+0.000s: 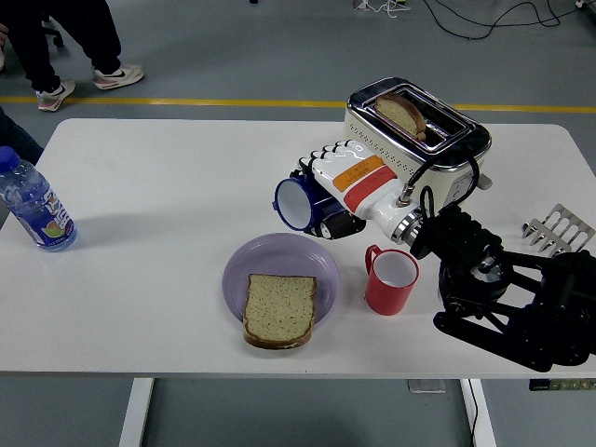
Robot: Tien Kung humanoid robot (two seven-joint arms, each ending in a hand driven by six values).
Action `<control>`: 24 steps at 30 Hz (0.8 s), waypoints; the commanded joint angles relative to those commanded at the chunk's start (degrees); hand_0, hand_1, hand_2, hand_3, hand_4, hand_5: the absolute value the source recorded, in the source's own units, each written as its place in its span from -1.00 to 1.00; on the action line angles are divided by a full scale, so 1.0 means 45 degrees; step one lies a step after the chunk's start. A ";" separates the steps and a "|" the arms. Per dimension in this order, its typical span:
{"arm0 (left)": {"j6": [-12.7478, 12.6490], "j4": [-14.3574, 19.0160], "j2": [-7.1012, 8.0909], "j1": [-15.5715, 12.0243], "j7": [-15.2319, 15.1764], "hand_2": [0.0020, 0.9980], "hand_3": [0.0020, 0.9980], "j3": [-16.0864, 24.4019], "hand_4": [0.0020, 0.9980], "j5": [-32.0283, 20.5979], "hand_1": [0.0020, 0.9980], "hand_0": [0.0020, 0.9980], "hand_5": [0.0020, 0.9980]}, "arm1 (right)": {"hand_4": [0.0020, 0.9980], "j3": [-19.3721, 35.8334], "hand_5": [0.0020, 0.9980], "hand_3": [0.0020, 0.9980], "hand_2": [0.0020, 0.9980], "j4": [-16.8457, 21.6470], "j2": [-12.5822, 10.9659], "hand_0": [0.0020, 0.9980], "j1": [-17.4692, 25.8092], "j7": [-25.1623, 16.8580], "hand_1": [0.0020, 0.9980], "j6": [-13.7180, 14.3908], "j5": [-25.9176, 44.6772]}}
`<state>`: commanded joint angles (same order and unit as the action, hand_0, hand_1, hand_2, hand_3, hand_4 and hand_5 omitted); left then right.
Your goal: Pick up the cup,pour liquid into bread,place the cup on the desk
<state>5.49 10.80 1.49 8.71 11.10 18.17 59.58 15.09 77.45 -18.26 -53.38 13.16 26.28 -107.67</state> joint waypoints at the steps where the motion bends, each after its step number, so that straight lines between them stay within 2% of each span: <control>1: 0.0001 -0.0001 0.0000 -0.0005 0.0004 0.47 0.26 0.0007 -0.21 -0.0002 0.47 0.34 1.00 | 0.29 0.0322 -1.00 0.13 0.09 0.0236 -0.0112 -0.04 0.0223 -0.0099 -0.19 -0.0104 0.0486; 6: 0.0003 -0.0003 -0.0006 -0.0015 0.0008 0.47 0.26 0.0032 -0.21 0.0024 0.47 0.34 1.00 | 0.28 0.1363 -1.00 0.13 0.10 0.1025 -0.0474 -0.03 0.0903 -0.0211 -0.16 -0.0638 0.2319; 9: 0.0005 -0.0001 0.0001 -0.0004 0.0005 0.47 0.26 0.0060 -0.21 0.0080 0.47 0.34 1.00 | 0.27 0.2646 -1.00 0.14 0.10 0.1889 -0.0901 -0.02 0.1655 -0.0018 -0.16 -0.1492 0.3890; 12: 0.0001 0.0002 0.0003 -0.0012 0.0002 0.47 0.26 0.0090 -0.21 0.0103 0.47 0.34 1.00 | 0.27 0.3535 -1.00 0.14 0.10 0.2367 -0.1135 -0.02 0.2088 0.0098 -0.16 -0.1897 0.5317; 17: -0.0018 0.0002 -0.0008 -0.0039 0.0003 0.47 0.26 0.0129 -0.22 0.0132 0.47 0.34 1.00 | 0.26 0.5351 -1.00 0.13 0.10 0.3323 -0.1506 -0.03 0.3142 0.0483 -0.16 -0.2909 0.7666; 21: -0.0027 0.0003 -0.0022 -0.0051 0.0000 0.47 0.26 0.0126 -0.22 0.0134 0.47 0.34 1.00 | 0.27 0.6622 -1.00 0.13 0.10 0.3835 -0.1619 -0.08 0.3895 0.0757 -0.18 -0.3217 0.9257; 24: -0.0022 0.0006 -0.0026 -0.0054 -0.0005 0.47 0.26 0.0131 -0.22 0.0148 0.47 0.34 1.00 | 0.27 0.7319 -1.00 0.13 0.10 0.4071 -0.1723 -0.08 0.4379 0.0942 -0.18 -0.3076 1.0070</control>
<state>5.39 10.83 1.37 8.47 11.07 18.76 60.24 48.03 95.77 -26.01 -33.67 17.40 12.44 -62.36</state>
